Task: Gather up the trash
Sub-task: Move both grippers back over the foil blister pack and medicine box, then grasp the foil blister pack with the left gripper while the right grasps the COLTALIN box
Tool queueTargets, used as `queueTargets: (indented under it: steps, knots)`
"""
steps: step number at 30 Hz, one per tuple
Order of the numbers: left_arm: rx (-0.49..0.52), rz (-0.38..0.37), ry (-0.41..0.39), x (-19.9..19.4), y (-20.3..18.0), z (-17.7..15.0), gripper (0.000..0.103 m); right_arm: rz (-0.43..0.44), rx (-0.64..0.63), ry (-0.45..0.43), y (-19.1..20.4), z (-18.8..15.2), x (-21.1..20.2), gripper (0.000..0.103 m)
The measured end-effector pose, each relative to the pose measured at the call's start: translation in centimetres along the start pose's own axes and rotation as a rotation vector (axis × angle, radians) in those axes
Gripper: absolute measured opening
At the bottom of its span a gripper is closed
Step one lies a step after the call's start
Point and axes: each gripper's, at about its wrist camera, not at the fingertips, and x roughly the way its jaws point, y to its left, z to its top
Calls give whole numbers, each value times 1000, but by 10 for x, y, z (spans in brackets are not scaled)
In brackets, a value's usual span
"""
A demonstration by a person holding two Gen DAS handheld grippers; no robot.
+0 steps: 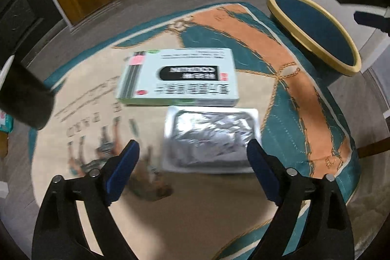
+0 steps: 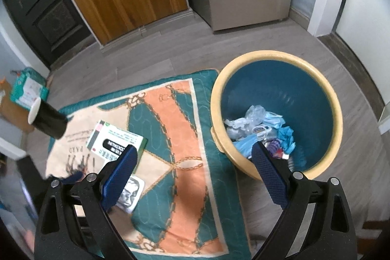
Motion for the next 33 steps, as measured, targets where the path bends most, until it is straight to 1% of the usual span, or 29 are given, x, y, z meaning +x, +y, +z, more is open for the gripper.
queueTargets:
  steps: [3, 7, 9, 13, 15, 17, 19, 21, 24, 27, 29, 31, 33]
  knots:
    - [8, -14, 19, 13, -10, 0, 91, 1, -9, 11, 0, 1, 5, 94]
    - [49, 7, 37, 23, -20, -2, 96, 3, -19, 20, 2, 4, 12, 94]
    - [45, 4, 39, 23, -22, -4, 97, 5, -31, 27, 5, 5, 16, 94]
    - [21, -20, 47, 24, -19, -5, 97, 7, -52, 37, 11, 6, 23, 94]
    - [24, -18, 47, 23, -18, -4, 97, 7, -63, 40, 14, 6, 25, 94]
    - [31, -18, 44, 22, -18, -3, 93, 4, -72, 43, 17, 6, 27, 94]
    - [29, -15, 44, 19, -15, -3, 93, 6, -80, 48, 19, 5, 28, 94]
    - [30, 0, 30, 13, -11, -2, 93, 5, -83, 51, 21, 4, 29, 94]
    - [13, -13, 27, 4, -2, -1, 93, 7, -81, 54, 22, 5, 29, 94]
    - [7, 3, 7, -12, 8, 5, 93, 9, -84, 55, 26, 5, 30, 94]
    - [32, 28, -20, -31, 15, 13, 93, 15, -90, 58, 30, 4, 32, 94]
    - [56, 50, -48, -53, 26, 23, 93, 21, -123, 62, 37, 3, 36, 94]
    - [58, 65, -72, -71, 41, 33, 93, 29, -189, 52, 47, 1, 40, 94]
